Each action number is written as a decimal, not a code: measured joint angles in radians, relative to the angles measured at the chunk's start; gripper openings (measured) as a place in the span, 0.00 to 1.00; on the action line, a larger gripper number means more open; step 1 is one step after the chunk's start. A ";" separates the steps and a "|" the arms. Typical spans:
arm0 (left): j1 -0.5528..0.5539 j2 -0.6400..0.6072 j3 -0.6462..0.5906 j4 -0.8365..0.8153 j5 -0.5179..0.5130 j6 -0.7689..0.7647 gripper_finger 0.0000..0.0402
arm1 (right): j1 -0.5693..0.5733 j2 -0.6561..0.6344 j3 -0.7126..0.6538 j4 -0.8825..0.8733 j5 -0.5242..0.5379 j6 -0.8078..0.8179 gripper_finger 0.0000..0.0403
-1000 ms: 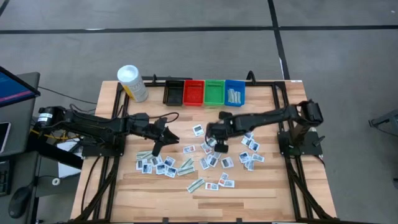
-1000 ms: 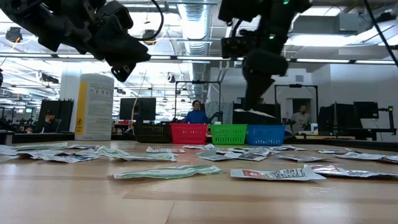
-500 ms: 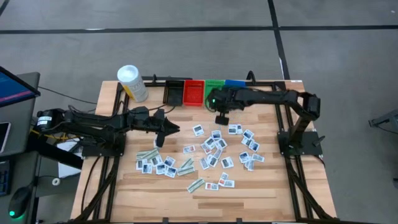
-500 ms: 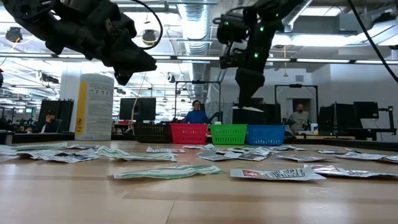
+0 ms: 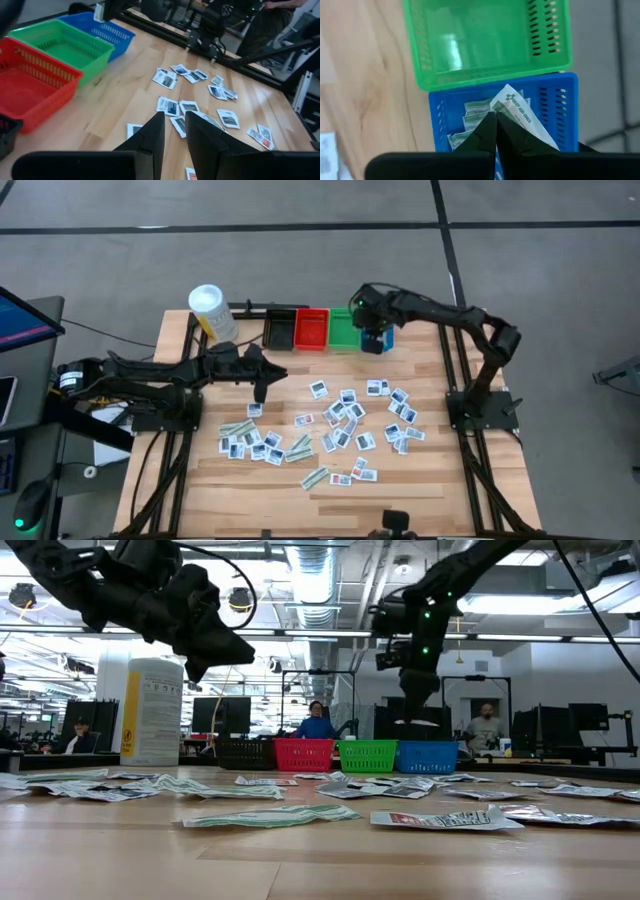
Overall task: Pick & Place First Aid Supplies
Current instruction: Put the bandage pack into the blue bin
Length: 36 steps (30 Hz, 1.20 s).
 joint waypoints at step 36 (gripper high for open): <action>0.035 0.000 0.000 0.001 -0.003 0.000 0.19 | -0.136 0.003 -0.033 0.015 -0.213 -0.228 0.11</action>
